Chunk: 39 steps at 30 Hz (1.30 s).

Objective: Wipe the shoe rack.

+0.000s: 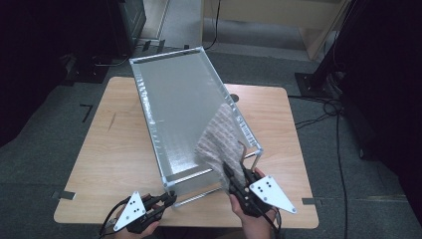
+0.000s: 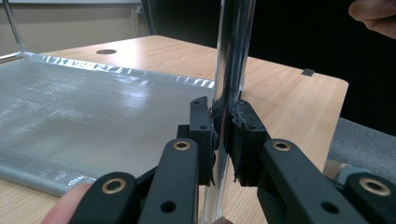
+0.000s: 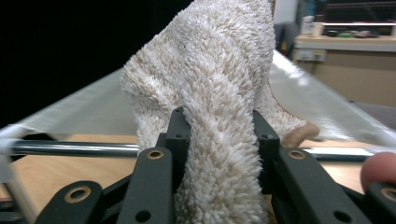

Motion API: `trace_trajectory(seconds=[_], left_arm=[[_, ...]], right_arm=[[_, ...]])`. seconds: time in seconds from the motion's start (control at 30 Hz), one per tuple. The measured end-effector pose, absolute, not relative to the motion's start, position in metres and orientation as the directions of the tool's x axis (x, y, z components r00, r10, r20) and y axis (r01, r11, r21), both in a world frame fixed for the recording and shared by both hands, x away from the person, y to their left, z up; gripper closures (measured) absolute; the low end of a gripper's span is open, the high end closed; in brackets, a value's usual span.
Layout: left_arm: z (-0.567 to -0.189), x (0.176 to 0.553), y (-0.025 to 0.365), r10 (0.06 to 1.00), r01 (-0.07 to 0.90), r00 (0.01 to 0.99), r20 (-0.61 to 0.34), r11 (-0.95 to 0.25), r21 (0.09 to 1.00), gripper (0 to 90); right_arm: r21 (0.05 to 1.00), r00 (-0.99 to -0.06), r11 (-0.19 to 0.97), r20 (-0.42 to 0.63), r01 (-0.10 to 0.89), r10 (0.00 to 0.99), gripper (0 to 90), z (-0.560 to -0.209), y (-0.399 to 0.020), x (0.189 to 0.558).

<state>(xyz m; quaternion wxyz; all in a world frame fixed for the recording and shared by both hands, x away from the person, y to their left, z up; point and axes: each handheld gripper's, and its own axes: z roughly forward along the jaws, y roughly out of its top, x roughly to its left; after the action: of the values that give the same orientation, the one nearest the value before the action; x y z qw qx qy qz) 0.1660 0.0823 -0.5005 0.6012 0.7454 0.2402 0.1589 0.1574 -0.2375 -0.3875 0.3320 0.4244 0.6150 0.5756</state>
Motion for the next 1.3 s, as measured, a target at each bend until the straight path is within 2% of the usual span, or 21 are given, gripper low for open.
trace_trajectory(seconds=[0.27, 0.37, 0.5, 0.53, 0.93, 1.1, 1.3], left_arm=[[-0.501, 0.166, 0.083, 0.549, 0.165, 0.834, -0.052, -0.158, 0.973, 81.1], [-0.501, 0.165, 0.082, 0.556, 0.166, 0.83, -0.053, -0.156, 0.974, 81.0], [-0.501, 0.164, 0.081, 0.564, 0.171, 0.824, -0.055, -0.154, 0.973, 80.9], [-0.501, 0.165, 0.082, 0.557, 0.19, 0.826, -0.082, -0.139, 0.972, 80.7], [-0.502, 0.165, 0.079, 0.571, 0.19, 0.817, -0.084, -0.129, 0.973, 80.7], [-0.502, 0.165, 0.08, 0.567, 0.19, 0.82, -0.081, -0.135, 0.973, 80.8], [-0.502, 0.165, 0.08, 0.565, 0.19, 0.821, -0.081, -0.138, 0.972, 80.8]], right_arm=[[0.987, -0.303, -0.068, 0.11, 0.147, 0.947, 68.3, -0.388, -0.27, 0.162], [0.983, -0.299, -0.097, 0.14, 0.153, 0.944, 68.4, -0.39, -0.27, 0.163], [0.983, -0.335, -0.097, 0.146, 0.157, 0.931, 68.4, -0.39, -0.26, 0.163], [0.983, -0.37, -0.09, 0.144, 0.158, 0.918, 68.3, -0.39, -0.25, 0.161], [0.99, -0.558, -0.018, 0.093, 0.138, 0.825, 67.7, -0.393, -0.191, 0.146], [0.992, -0.569, -0.002, 0.075, 0.127, 0.819, 67.7, -0.394, -0.191, 0.146], [0.992, -0.53, -0.002, 0.071, 0.13, 0.845, 67.6, -0.395, -0.206, 0.148]])
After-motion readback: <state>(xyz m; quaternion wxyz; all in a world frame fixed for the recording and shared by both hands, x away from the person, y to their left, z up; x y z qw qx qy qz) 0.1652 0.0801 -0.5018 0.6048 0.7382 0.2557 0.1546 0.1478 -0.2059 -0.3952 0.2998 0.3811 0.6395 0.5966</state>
